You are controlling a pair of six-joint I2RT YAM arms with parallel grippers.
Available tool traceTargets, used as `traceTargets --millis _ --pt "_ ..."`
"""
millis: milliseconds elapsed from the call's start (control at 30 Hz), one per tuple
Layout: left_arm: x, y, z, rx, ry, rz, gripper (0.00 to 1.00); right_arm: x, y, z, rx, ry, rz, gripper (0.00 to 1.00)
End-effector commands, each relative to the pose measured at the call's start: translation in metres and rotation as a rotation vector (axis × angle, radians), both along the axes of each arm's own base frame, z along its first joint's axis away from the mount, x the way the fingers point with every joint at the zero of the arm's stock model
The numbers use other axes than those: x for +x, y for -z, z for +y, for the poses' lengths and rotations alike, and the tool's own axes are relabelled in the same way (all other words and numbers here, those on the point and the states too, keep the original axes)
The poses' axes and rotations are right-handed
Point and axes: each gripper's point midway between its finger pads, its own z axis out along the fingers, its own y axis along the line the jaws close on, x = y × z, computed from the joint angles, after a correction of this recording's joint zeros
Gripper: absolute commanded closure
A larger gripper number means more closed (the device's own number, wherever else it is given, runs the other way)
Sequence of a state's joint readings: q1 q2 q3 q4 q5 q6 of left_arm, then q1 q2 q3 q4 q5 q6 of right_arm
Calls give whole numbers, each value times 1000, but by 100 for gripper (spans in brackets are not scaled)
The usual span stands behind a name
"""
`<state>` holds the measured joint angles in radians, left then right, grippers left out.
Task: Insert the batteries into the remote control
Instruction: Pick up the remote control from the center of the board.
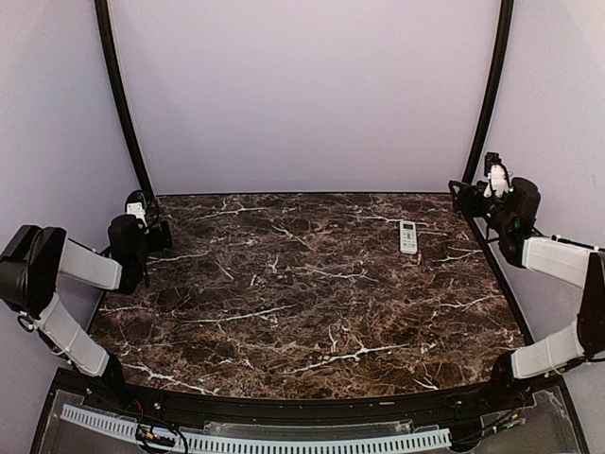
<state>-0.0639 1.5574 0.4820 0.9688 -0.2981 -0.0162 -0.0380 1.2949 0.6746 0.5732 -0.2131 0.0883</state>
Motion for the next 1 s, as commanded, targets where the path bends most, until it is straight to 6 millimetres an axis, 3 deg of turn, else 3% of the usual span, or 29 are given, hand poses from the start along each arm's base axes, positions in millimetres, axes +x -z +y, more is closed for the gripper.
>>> traceTargets --millis 0,100,167,233,400,467,533,700,967 --pt "25 -97 -12 -37 -6 -2 1 -16 14 57 127 -221 223 12" --pt "28 -164 -48 -49 179 -124 1 -9 19 78 90 -149 305 12" --pt "25 -185 -70 -70 263 -127 1 -1 28 86 76 -90 395 10" --pt "23 -190 -91 -87 318 -102 1 4 49 96 33 -54 510 2" --pt "3 -184 -146 -122 518 -73 6 25 99 100 -79 53 730 1" --pt "-7 -178 -157 -142 574 -70 7 33 123 98 -109 82 805 1" --pt "-15 -174 -160 -151 593 -72 7 39 149 96 -135 112 873 1" --pt "-25 -161 -164 -98 616 -87 7 53 185 102 -150 113 962 4" --pt "-35 -174 -177 -87 704 -141 7 64 218 96 -158 165 1043 15"
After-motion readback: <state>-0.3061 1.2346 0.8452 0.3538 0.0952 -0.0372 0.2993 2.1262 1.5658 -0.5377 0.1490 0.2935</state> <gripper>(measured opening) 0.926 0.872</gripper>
